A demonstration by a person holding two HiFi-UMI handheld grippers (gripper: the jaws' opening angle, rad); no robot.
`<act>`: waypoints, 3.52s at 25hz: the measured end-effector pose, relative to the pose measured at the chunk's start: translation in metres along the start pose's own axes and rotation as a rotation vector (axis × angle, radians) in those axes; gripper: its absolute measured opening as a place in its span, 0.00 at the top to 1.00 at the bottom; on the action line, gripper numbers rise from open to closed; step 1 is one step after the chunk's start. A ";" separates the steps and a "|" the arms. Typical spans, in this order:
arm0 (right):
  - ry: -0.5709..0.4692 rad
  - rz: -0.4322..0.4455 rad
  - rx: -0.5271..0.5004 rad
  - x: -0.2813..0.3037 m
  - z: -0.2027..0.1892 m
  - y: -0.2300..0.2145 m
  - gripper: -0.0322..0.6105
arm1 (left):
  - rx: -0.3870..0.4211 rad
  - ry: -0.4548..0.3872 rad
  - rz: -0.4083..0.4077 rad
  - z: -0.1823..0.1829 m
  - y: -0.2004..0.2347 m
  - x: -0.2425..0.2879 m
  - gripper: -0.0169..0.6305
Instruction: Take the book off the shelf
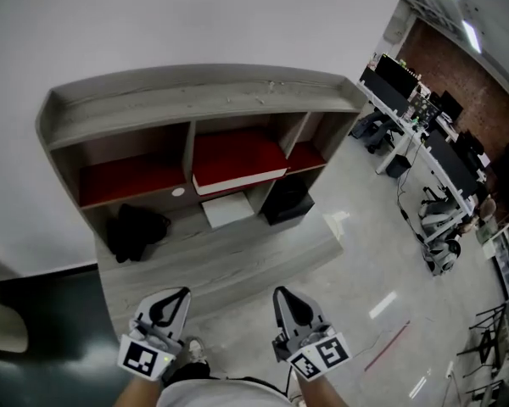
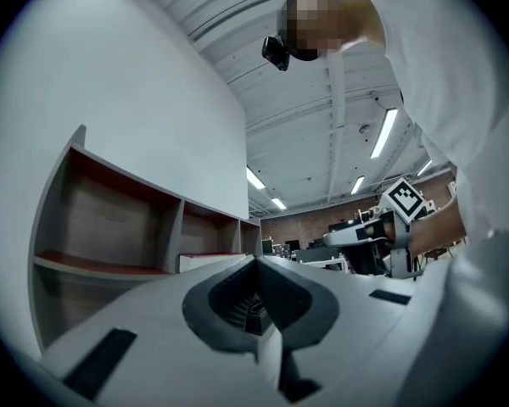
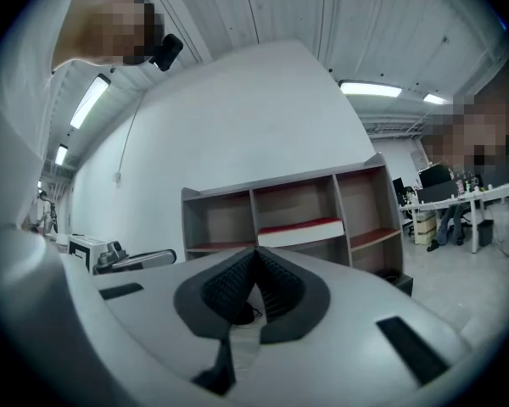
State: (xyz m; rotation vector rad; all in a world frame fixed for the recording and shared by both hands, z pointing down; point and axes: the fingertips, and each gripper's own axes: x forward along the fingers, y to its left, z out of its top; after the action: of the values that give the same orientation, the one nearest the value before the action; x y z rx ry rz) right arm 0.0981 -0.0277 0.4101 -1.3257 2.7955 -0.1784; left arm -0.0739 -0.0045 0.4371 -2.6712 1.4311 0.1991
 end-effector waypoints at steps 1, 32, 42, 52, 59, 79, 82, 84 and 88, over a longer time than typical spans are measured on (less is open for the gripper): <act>0.003 -0.004 0.002 0.009 0.001 0.000 0.91 | -0.017 0.007 -0.005 -0.004 0.008 0.004 0.95; 0.031 0.138 0.080 0.135 0.002 -0.092 0.91 | 0.032 0.037 0.117 -0.016 0.066 0.107 0.95; 0.039 0.169 0.206 0.170 0.001 -0.100 0.89 | -0.004 0.025 0.136 -0.021 0.068 0.108 0.95; 0.052 0.121 0.443 0.212 -0.009 -0.122 0.71 | -0.032 0.030 0.107 -0.029 0.068 0.104 0.95; 0.044 0.146 0.703 0.232 -0.024 -0.137 0.55 | -0.040 0.024 0.114 -0.032 0.073 0.096 0.95; -0.071 0.054 1.080 0.264 -0.030 -0.171 0.33 | -0.031 0.014 0.153 -0.028 0.087 0.087 0.95; -0.070 0.053 1.104 0.271 -0.031 -0.172 0.31 | -0.030 0.022 0.166 -0.028 0.087 0.084 0.95; -0.070 0.040 1.106 0.274 -0.031 -0.173 0.30 | -0.028 0.026 0.173 -0.028 0.088 0.083 0.95; -0.081 0.015 1.108 0.278 -0.030 -0.178 0.27 | -0.028 0.027 0.188 -0.027 0.089 0.081 0.95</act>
State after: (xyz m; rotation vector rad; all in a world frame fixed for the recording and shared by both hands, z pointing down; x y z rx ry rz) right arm 0.0563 -0.3519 0.4644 -0.9338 1.9815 -1.3598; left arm -0.1017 -0.1240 0.4480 -2.5689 1.6999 0.1996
